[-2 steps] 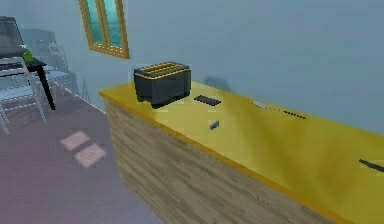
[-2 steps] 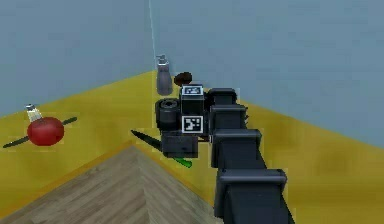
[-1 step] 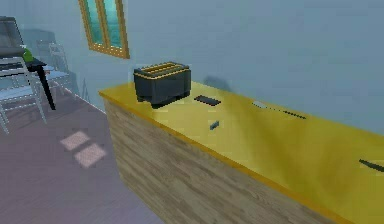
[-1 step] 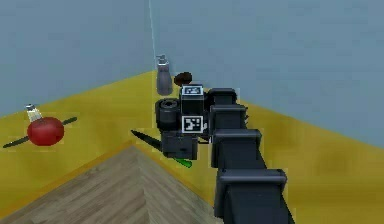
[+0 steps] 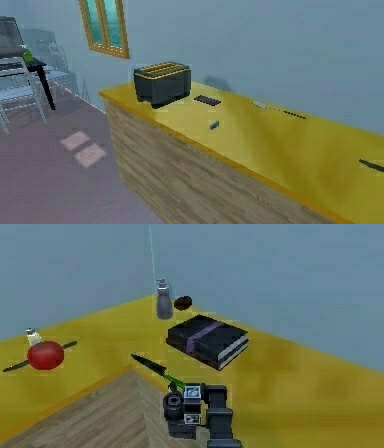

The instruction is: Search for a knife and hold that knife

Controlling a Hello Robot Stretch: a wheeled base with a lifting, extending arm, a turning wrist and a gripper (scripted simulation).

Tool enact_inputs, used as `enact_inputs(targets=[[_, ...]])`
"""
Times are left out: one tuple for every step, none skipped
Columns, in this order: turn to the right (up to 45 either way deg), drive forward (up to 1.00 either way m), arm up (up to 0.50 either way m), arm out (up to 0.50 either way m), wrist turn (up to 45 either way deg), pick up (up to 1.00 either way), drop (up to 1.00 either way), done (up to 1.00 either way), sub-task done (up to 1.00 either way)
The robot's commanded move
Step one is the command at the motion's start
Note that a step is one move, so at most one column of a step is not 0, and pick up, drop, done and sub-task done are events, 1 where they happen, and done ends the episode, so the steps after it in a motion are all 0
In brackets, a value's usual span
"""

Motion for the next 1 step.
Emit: enact_inputs(targets=[[0.0, 0.0, 0.0, 0.0, 0.0, 1.0, 0.0, 0.0, 0.0]])
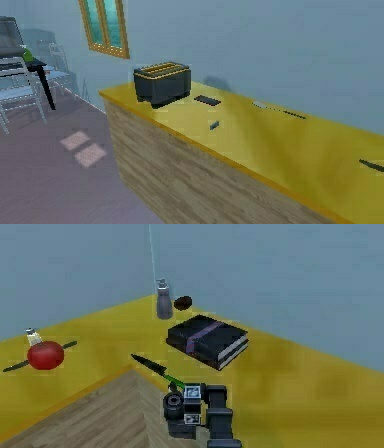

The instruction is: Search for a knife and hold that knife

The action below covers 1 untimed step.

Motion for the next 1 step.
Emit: enact_inputs(targets=[[0.0, 0.0, 0.1, 0.0, 0.0, 0.0, 0.0, 0.0, 0.0]])
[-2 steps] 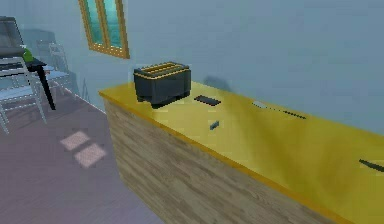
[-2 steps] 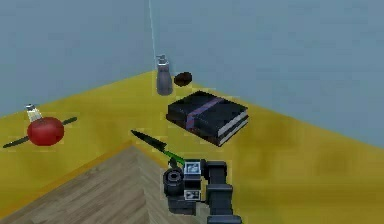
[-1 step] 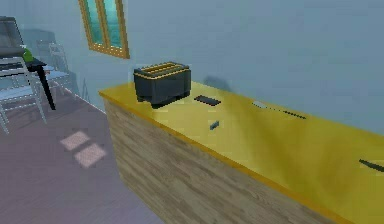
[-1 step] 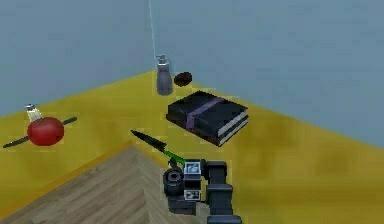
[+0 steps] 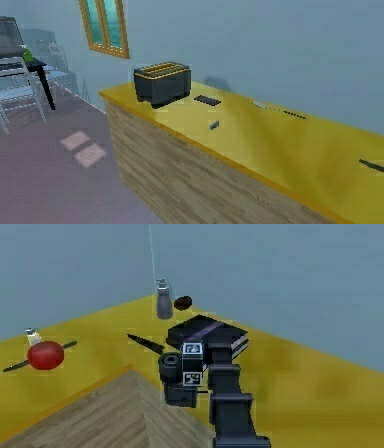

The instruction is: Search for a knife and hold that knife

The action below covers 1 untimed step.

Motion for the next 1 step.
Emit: enact_inputs(targets=[[0.0, 0.0, 0.0, 0.0, 0.0, 0.0, 0.0, 1.0, 0.0]])
